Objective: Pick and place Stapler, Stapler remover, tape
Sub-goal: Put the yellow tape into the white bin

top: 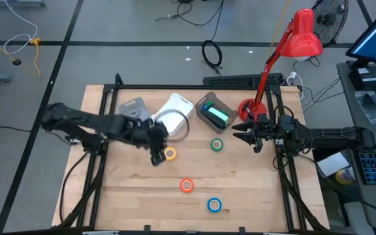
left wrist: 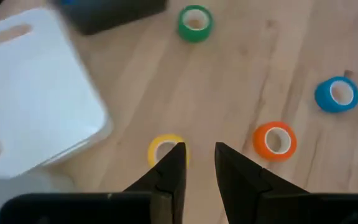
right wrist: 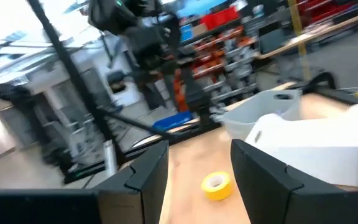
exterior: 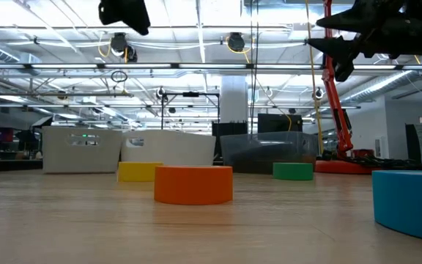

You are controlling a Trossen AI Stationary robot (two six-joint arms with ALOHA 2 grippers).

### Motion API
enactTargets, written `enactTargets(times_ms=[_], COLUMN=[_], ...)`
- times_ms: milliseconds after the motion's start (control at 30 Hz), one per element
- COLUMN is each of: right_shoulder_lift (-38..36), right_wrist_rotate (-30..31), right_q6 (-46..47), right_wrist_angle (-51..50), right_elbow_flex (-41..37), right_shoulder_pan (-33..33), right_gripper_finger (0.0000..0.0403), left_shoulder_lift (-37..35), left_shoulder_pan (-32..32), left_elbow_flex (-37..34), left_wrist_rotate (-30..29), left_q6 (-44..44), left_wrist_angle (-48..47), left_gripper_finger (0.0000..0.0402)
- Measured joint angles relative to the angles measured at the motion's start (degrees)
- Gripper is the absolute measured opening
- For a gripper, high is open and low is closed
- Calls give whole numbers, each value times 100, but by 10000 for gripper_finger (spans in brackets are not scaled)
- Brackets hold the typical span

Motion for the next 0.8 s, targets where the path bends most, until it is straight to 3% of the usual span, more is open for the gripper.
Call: enactTargets(times_ms=[200,467,800], right_shoulder_lift=[7,7,9], right_wrist_rotate=[-283,-284,-301], right_q6=[-3,-2,-2], right_wrist_angle=[-111,-157,-238], right_elbow_flex=[-4,-4,-4], right_shoulder_pan=[1,0,0], right_gripper_finger=[167,167,167], left_shoulder_lift=[849,2011,2486], left_shoulder_pan=[-515,-561,-385], left_elbow_flex=[-4,-7,-10], left_wrist_rotate=[-174,-308,-445], left_q6=[77,574,960], left_wrist_angle=[216,91,41], left_gripper_finger=[88,88,88])
